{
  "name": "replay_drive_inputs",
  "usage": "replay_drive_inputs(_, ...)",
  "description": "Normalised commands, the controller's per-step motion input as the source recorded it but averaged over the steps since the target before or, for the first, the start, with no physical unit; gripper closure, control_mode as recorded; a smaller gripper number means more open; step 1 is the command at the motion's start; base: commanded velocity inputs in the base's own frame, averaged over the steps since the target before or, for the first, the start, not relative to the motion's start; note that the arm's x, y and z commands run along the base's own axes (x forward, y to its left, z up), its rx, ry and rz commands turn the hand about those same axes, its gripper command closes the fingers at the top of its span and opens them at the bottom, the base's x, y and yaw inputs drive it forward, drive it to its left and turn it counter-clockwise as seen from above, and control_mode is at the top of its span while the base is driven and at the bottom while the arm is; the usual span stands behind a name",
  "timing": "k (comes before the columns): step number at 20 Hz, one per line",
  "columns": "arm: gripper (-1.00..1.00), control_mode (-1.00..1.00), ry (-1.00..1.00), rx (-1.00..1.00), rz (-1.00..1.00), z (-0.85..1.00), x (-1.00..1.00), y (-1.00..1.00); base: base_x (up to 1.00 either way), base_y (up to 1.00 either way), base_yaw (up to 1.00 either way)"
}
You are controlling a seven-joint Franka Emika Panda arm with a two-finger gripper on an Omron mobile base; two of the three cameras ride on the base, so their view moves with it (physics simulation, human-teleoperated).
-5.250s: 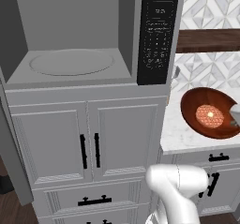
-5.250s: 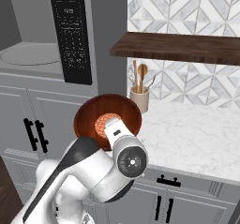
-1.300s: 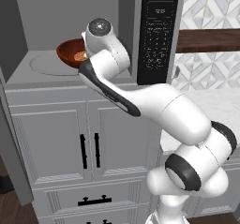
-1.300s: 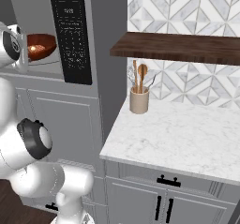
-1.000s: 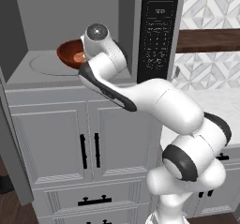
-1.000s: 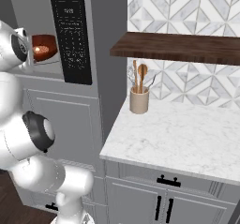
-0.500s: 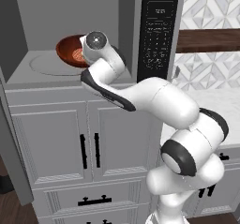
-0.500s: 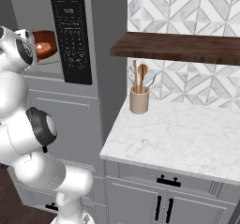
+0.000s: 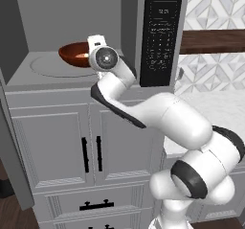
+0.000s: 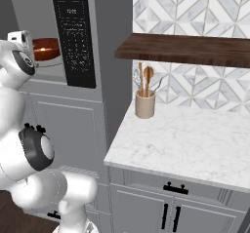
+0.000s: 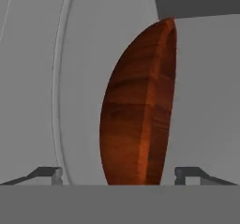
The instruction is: Open the microwave, place the bowl with waffle inside the microwave, then close the microwave door and turn it on.
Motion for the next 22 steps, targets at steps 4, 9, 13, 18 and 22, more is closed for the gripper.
replay_drive_inputs(4,-1.00,-1.00,-0.26,0.07,0.00,0.67,-1.00,-0.19,0.00,0.00,0.00)
replay_drive_inputs(9,-1.00,-1.00,-0.12,-0.03,0.00,0.50,-1.00,-0.18,0.00,0.00,0.00)
replay_drive_inputs(13,-1.00,-1.00,0.03,-0.21,0.00,0.28,-1.00,-0.18,0.00,0.00,0.00)
replay_drive_inputs(18,-1.00,-1.00,0.14,-0.23,-0.02,0.02,-0.95,-0.34,0.00,0.00,0.00)
replay_drive_inputs(22,-1.00,-1.00,0.05,-0.20,0.00,-0.06,-0.79,-0.56,0.00,0.00,0.00)
